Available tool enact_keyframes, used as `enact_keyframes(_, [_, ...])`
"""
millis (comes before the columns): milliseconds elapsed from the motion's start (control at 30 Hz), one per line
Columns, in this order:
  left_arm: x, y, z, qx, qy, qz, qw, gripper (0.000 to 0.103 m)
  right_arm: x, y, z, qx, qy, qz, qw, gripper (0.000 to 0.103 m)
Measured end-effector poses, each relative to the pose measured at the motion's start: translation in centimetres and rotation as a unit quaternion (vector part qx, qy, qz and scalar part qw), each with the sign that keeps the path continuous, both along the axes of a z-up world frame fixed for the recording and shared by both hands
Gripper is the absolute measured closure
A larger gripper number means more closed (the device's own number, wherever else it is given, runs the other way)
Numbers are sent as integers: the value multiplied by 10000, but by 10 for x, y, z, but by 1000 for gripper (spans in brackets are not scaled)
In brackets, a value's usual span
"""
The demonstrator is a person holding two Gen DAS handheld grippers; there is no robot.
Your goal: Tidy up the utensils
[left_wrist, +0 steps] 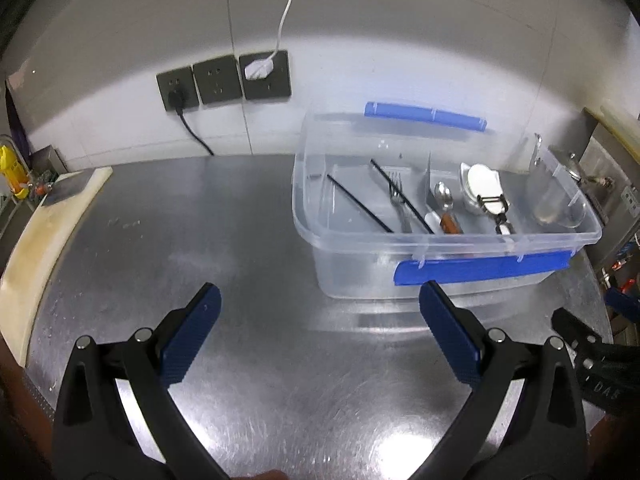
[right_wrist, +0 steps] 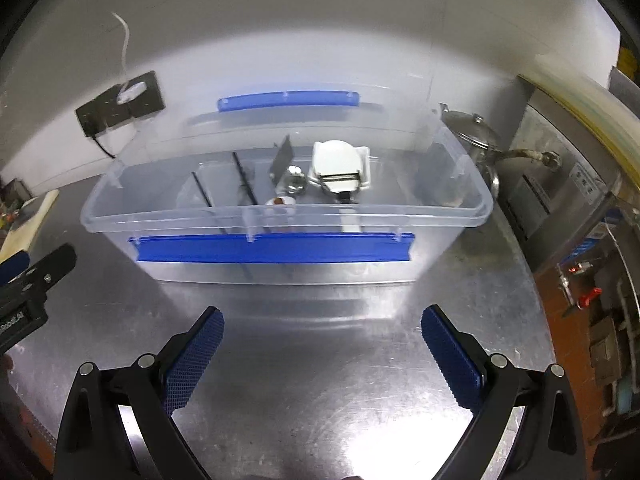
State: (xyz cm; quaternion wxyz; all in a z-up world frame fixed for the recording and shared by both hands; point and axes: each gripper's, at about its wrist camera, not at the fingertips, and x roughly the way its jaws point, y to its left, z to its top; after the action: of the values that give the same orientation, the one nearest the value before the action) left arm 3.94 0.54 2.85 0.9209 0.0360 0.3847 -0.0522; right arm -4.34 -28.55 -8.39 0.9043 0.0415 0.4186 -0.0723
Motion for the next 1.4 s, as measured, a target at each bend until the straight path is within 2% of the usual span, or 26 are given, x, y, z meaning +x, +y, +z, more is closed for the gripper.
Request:
enact_keyframes(300, [6,-3,-5,-106,206,-34,9997,7,-4,-6,10,-66,-106,-221,9997,5])
enact_keyframes(1400, [16,-9,-12,-48,299,-121,9995,7,3,-6,8,-41,29,-249,9997,5])
